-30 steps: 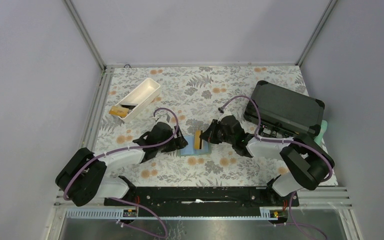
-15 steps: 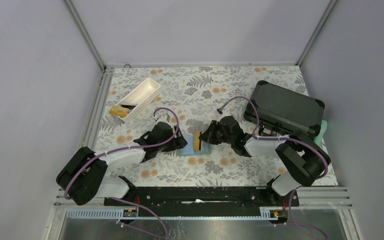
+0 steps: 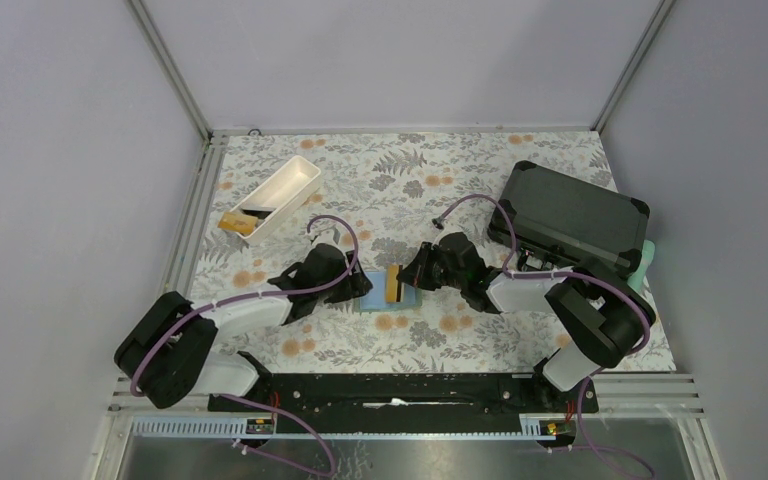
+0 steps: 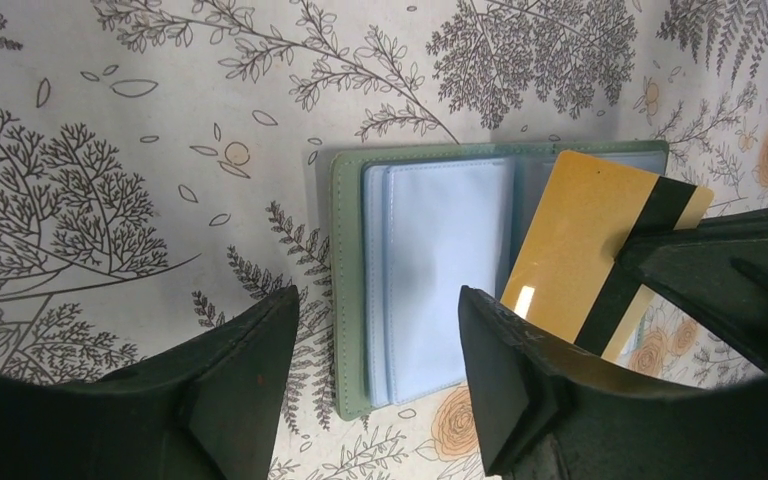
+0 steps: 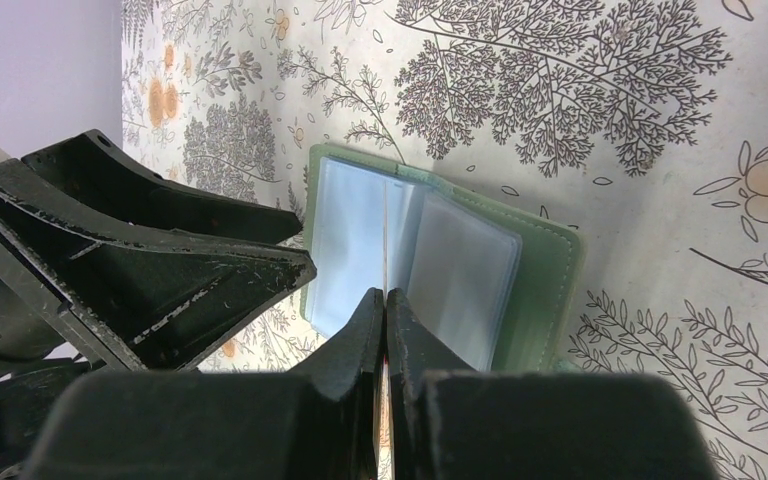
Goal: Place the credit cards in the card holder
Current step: Insert the credit card into the card holder.
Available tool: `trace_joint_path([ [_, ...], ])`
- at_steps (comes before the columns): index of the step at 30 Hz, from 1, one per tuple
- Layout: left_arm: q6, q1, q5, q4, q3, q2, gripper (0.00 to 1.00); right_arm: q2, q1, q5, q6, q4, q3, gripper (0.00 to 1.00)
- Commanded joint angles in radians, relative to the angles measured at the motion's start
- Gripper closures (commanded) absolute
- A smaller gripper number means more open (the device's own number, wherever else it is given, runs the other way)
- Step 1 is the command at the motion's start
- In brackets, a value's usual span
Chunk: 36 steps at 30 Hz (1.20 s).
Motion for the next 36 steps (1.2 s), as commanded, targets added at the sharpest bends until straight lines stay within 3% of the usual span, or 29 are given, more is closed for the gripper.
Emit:
trace_joint_path([
  [1,0.020,0.004,-0.043,-0.029,0.006,0.047,0.39,-0.013,-0.006,0.029,-0.027,-0.004,0.001,1.00],
  [22,0.009,0.004,-0.018,-0.007,-0.011,0.089,0.54,0.074,-0.004,-0.003,0.066,0.124,-0.036,1.00],
  [36,-0.008,0.004,0.000,0.018,-0.031,0.087,0.58,0.094,0.003,0.023,0.096,0.162,-0.026,1.00],
])
